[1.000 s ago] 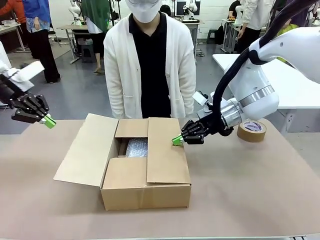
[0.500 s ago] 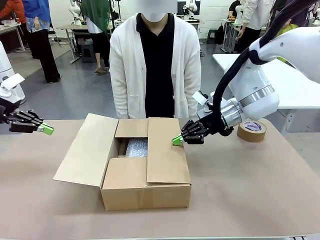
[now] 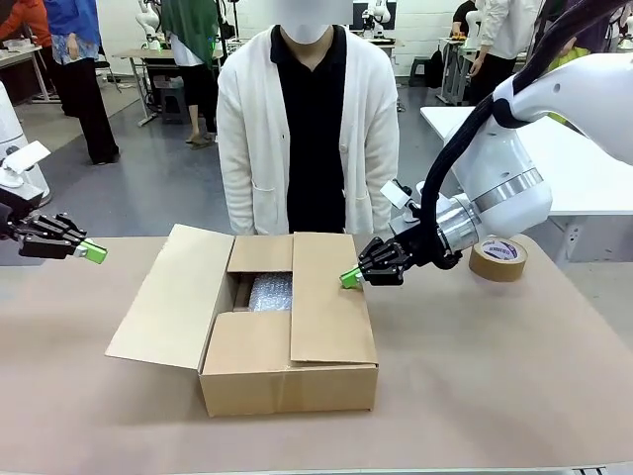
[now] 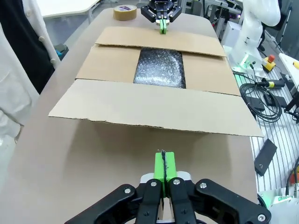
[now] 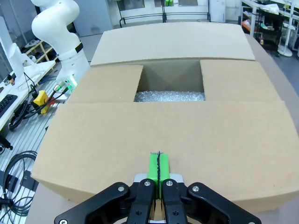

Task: Wrap the clocks to prevent damage.
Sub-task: Push the left (or right) flap of the Package Box to close it.

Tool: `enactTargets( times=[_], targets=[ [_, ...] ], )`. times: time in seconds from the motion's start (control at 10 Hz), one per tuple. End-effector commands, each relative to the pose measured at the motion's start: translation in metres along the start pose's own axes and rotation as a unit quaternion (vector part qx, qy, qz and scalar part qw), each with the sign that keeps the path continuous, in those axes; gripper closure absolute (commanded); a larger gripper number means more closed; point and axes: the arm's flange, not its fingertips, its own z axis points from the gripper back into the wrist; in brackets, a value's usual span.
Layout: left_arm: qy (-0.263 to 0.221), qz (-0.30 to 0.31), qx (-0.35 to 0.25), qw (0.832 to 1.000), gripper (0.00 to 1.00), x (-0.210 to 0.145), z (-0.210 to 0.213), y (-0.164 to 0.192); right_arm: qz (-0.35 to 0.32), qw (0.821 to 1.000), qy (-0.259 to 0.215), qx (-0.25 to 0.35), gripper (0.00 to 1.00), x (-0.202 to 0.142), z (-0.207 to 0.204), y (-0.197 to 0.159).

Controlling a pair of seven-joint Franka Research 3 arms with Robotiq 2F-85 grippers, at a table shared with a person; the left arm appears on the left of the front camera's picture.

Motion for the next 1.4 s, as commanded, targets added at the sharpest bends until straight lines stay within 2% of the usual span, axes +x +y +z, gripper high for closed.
enactTargets(
  times=[0.0,0.1,0.3,0.6,0.9,1.3],
  targets=[
    [0.001,-0.006,0.004,1.000,1.00,-0.001,0.002,-0.002,-0.001,1.000,0.005,-0.002,0.99,-0.002,-0.002,0.000],
    [0.000,0.000,0.000,1.000,1.00,0.000,0.000,0.000,-0.001,1.000,0.005,-0.002,0.99,-0.002,-0.002,0.000],
    [-0.042,-0.041,-0.043,0.997,1.00,-0.035,-0.032,0.010,-0.001,1.000,0.005,-0.002,0.99,-0.002,-0.002,0.000],
    [-0.095,-0.078,-0.067,0.990,1.00,-0.061,-0.060,0.021,-0.001,1.000,0.005,-0.002,0.99,-0.002,-0.002,0.000],
    [-0.093,-0.090,-0.074,0.989,1.00,-0.068,-0.089,0.032,-0.001,1.000,0.005,-0.002,0.99,-0.002,-0.002,0.000],
    [-0.168,-0.063,-0.083,0.980,1.00,-0.038,-0.116,0.025,-0.001,1.000,0.005,-0.002,0.99,-0.002,-0.002,0.000]
  ],
)
